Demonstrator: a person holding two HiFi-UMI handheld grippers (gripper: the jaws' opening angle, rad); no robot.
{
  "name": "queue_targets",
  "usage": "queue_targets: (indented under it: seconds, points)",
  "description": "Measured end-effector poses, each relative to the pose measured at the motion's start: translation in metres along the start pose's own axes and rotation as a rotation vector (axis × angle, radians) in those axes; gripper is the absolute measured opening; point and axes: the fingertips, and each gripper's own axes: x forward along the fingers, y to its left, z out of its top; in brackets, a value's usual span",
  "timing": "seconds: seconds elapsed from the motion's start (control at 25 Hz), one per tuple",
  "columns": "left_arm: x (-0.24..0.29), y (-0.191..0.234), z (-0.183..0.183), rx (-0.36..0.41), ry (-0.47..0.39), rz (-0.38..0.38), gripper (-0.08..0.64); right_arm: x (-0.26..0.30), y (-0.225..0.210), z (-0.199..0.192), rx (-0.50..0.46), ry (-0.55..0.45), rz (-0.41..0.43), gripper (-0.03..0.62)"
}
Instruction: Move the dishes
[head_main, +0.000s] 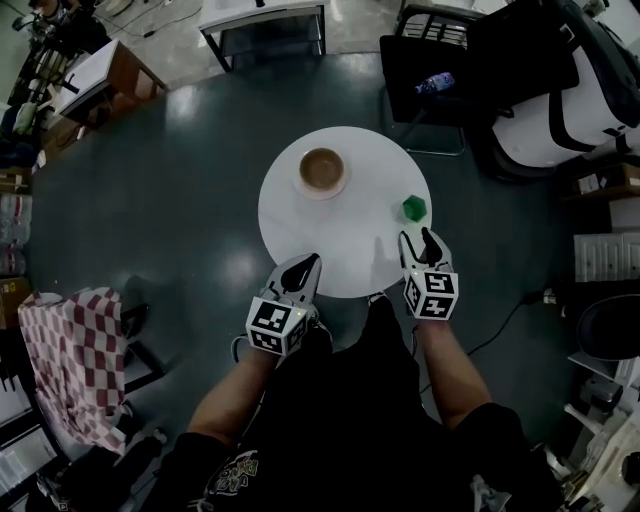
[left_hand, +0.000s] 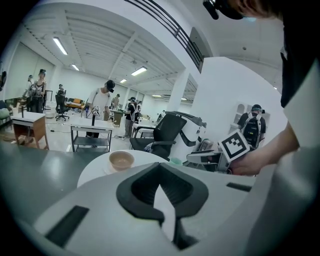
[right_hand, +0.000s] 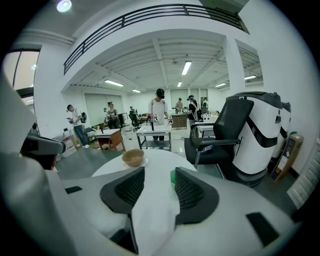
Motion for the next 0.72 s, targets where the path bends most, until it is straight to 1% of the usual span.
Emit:
queue_targets:
  seconds: [0.08,0.12,0.16,0.36,0.72]
  points:
    - [-0.005,0.004,0.002,0.003,-0.011,-0.005,0.005,-0.007,0.015,0.006,-0.018,-0.019,0.003,0.116]
    - [-0.008,0.006,0.003,0.004,-0.017,-0.007,0.005,-0.009,0.023,0.009,-0.030,-0.027,0.008,0.088]
    - [-0.011,0.009,0.005,0.007,-0.022,-0.008,0.005,-0.011,0.032,0.012,-0.041,-0.033,0.017,0.032]
    - [-0.030,0.023,0.007,0.007,-0.033,-0.008,0.005,-0.018,0.078,0.021,-0.066,-0.039,0.083,0.020]
    - [-0.054,0.041,0.003,0.010,-0.037,-0.018,0.005,-0.020,0.147,0.018,-0.087,-0.033,0.141,0.020]
